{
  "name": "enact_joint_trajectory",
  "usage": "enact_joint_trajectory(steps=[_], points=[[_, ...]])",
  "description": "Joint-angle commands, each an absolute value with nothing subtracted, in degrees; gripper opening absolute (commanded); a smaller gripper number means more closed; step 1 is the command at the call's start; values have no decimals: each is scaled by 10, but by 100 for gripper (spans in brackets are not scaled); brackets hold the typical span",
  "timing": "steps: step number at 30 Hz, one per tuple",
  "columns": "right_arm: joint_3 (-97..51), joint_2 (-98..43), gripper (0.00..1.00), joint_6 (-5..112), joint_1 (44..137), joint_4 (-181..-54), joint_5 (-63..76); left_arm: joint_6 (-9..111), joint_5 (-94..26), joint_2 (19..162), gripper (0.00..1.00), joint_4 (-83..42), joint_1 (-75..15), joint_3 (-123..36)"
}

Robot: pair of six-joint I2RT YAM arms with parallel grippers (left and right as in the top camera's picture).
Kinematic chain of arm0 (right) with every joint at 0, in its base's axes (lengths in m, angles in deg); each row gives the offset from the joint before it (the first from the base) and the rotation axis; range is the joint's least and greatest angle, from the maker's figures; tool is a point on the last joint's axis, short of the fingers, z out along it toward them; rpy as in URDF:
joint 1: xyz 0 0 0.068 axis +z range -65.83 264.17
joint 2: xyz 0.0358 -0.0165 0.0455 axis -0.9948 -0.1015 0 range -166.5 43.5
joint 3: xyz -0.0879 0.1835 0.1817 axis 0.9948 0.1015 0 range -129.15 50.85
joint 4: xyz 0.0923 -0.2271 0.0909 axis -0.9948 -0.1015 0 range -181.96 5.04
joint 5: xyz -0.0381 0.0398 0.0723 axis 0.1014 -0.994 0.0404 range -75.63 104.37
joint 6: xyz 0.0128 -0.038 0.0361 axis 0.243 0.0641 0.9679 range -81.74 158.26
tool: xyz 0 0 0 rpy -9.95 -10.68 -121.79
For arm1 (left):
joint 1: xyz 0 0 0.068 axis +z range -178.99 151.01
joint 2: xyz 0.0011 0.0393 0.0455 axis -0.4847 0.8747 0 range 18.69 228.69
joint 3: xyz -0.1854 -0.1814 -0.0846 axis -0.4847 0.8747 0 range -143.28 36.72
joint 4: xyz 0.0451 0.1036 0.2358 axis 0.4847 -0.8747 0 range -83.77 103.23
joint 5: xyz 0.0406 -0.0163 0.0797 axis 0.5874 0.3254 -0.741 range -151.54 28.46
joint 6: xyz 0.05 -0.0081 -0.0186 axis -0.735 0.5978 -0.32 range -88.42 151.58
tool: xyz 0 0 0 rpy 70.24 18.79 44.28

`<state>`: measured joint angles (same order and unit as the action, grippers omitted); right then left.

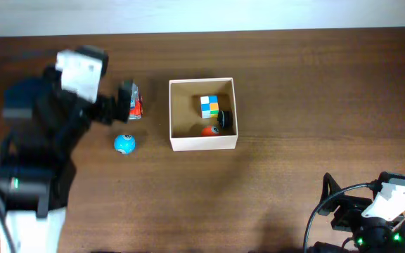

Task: Pack container
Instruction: 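Reach the left gripper forward over the red toy truck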

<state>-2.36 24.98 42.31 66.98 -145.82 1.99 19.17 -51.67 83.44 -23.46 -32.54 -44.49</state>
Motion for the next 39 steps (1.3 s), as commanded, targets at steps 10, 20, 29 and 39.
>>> enact_joint_trajectory(steps=[10, 20, 29, 39], points=[[-31, 254, 99, 421, 665, -1456, 15, 364, -678, 1073, 99, -358, -313, -600], [-31, 254, 99, 421, 665, -1456, 15, 345, -620, 1263, 99, -524, -308, -782], [-31, 254, 99, 421, 665, -1456, 15, 307, -577, 1406, 99, -654, -288, -920], [-31, 254, 99, 421, 665, -1456, 15, 307, -549, 1442, 99, -614, -288, -919]])
